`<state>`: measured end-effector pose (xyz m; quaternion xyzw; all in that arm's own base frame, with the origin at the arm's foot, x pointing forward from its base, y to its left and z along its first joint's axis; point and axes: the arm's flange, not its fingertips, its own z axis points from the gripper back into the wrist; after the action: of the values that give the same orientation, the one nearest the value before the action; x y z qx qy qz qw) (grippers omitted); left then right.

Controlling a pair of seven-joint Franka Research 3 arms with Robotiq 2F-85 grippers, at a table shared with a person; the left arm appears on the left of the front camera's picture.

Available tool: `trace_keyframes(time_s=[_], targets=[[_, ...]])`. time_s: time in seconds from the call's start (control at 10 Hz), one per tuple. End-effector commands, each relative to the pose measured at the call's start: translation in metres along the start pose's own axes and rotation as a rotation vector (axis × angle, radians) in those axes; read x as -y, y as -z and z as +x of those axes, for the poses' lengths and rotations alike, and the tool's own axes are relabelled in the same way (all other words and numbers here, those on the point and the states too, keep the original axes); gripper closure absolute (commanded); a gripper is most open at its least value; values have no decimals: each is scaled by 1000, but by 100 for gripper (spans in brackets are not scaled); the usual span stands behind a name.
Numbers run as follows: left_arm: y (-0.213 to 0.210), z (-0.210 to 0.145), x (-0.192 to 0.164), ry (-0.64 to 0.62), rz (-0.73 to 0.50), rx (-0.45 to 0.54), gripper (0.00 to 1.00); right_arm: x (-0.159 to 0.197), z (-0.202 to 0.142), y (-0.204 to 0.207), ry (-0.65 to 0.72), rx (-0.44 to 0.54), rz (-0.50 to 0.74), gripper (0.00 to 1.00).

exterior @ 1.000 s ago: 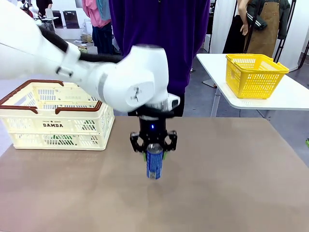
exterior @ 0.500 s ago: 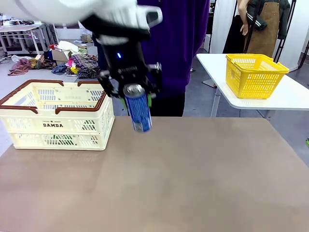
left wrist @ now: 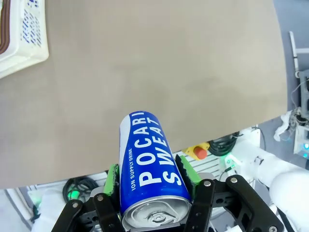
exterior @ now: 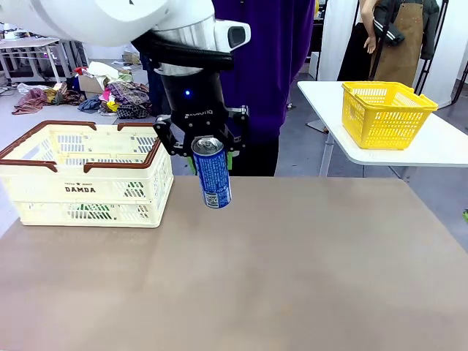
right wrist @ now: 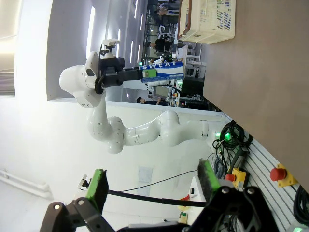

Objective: Place the drinks into the Shopping basket.
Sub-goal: Pick up one drink and place it into the Shopping basket.

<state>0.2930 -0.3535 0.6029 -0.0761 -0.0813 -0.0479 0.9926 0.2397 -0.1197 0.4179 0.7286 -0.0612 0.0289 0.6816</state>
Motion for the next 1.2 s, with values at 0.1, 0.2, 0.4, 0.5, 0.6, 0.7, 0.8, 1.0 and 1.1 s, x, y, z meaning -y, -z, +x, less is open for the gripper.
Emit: trace_keyframes(time_s=[0.1,0.2,0.4,0.5,0.6,0.7,0.8,1.0,1.1], targets=[[15,8,1,49,44,-81,100,-3,2,0,-16,5,16,0],[-9,18,-26,27,1,-21,100,-3,2,0,-16,5,16,0],[-101,28,-134,5,-90,140,100,-3,2,0,-16,5,16,0],[-133,30,-179,0,-72,215,100,-3,2,0,-16,5,16,0],[-153,35,-217,56,-105,217,100,-3,2,0,-16,5,16,0],[-162,44,-257,39,-103,226,100,-3,2,0,-16,5,16,0],[-158,53,-294,-43,-67,244,100,-3,2,0,-16,5,16,0],[-126,67,-356,-171,-59,254,100,-3,2,0,-16,5,16,0],[-115,68,-369,-202,-71,261,100,-3,2,0,-16,5,16,0]])
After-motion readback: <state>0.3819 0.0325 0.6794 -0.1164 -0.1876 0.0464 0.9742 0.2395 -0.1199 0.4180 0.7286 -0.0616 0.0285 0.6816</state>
